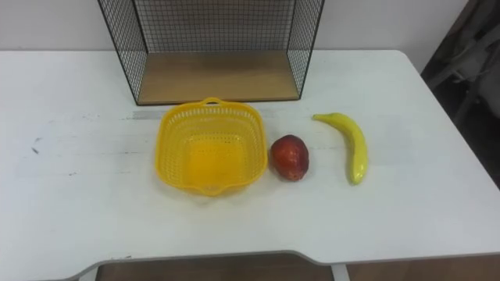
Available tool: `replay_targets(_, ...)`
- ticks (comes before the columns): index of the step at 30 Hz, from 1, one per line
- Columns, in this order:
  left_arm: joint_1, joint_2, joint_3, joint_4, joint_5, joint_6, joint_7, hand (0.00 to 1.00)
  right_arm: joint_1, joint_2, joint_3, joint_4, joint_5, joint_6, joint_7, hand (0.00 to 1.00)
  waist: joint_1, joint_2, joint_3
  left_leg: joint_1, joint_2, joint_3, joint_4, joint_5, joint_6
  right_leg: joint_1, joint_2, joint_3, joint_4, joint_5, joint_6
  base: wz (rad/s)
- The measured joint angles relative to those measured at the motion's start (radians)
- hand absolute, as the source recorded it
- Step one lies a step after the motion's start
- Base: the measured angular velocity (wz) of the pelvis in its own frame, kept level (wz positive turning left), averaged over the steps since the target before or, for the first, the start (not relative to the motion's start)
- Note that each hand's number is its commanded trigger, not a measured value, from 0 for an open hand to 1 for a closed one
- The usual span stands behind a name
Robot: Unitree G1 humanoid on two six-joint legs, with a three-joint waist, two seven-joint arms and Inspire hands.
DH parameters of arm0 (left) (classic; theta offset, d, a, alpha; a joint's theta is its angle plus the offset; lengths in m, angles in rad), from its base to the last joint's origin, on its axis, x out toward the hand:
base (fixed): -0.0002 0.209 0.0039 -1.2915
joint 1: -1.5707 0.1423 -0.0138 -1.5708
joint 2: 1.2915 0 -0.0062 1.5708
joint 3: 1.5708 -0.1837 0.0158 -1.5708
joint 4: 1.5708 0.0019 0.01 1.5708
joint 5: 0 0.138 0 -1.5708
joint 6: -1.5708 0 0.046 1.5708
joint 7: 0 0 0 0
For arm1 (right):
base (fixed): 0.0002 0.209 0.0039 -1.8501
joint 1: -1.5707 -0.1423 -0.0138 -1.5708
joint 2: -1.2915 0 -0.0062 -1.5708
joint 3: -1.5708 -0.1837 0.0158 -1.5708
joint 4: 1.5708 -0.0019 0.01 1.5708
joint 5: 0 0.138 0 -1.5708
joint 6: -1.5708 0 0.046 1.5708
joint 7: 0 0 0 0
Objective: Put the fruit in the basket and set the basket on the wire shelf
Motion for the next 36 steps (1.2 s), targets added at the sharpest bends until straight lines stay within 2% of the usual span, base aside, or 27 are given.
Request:
replay_targets(6, 0.0, 0.0, 0.001, 0.003, -0.007, 0.0, 0.001, 0.0, 0.013, 0.0, -0.008, 0.001, 0.089, 0.0, -0.016, 0.0, -0.002, 0.004, -0.0009, 0.002, -0.001, -0.003, 0.0, 0.0, 0.0, 0.004, 0.0, 0.004, 0.0, 0.0, 0.0, 0.01)
replay_targets(11, 0.006, 0.0, 0.002, 0.002, -0.006, 0.0, 0.001, 0.0, 0.03, 0.0, -0.066, 0.001, 0.158, 0.007, -0.034, 0.0, -0.004, 0.004, 0.0018, 0.008, -0.001, -0.008, 0.001, 0.0, 0.0, 0.01, 0.0, -0.004, 0.0, 0.0, 0.0, 0.02)
replay_targets(16, 0.021, 0.0, 0.017, 0.002, -0.005, 0.0, 0.001, 0.0, 0.03, -0.001, -0.171, -0.006, 0.241, 0.008, -0.072, 0.0, -0.026, 0.007, 0.0035, 0.015, -0.001, -0.013, 0.002, 0.0, 0.0, 0.021, 0.0, -0.011, 0.0, 0.0, 0.0, 0.03)
replay_targets(20, 0.031, -0.001, 0.05, 0.001, 0.0, 0.0, 0.008, 0.0, 0.026, -0.005, -0.255, -0.013, 0.378, 0.008, -0.122, 0.0, -0.031, 0.011, 0.0025, 0.018, -0.001, -0.013, 0.003, 0.0, 0.0, 0.024, -0.001, -0.013, 0.0, 0.0, 0.0, 0.0)
replay_targets(22, 0.036, -0.005, 0.091, 0.002, 0.004, 0.0, 0.016, 0.0, 0.022, -0.006, -0.363, -0.02, 0.423, 0.007, -0.163, 0.0, -0.035, 0.015, 0.0022, 0.018, -0.002, -0.013, 0.003, 0.0, 0.0, 0.024, -0.001, -0.012, 0.0, 0.0, 0.0, 0.0)
replay_targets(25, 0.047, -0.006, 0.122, 0.001, 0.003, 0.0, 0.028, 0.0, 0.011, -0.011, -0.454, -0.058, 0.475, 0.005, -0.241, 0.0, -0.053, 0.014, 0.0004, 0.02, -0.005, -0.012, 0.002, 0.0, 0.0, 0.024, -0.003, -0.009, 0.0, -0.004, -0.001, 0.0)
replay_targets(31, 0.048, -0.003, 0.125, -0.001, 0.006, 0.001, 0.043, 0.0, -0.021, -0.034, -0.567, -0.198, 0.553, -0.033, -0.385, 0.0, -0.081, 0.012, -0.0004, 0.028, -0.008, -0.01, -0.002, 0.0, 0.001, 0.023, -0.004, 0.013, 0.001, -0.007, -0.001, -0.06)
replay_targets(36, 0.051, -0.002, 0.125, -0.007, 0.023, 0.001, 0.041, 0.0, -0.032, -0.065, -0.624, -0.349, 0.563, -0.07, -0.52, 0.0, -0.083, 0.009, -0.0021, 0.031, -0.011, -0.019, -0.002, 0.001, 0.002, 0.018, -0.004, 0.021, 0.005, -0.012, -0.001, -0.03)
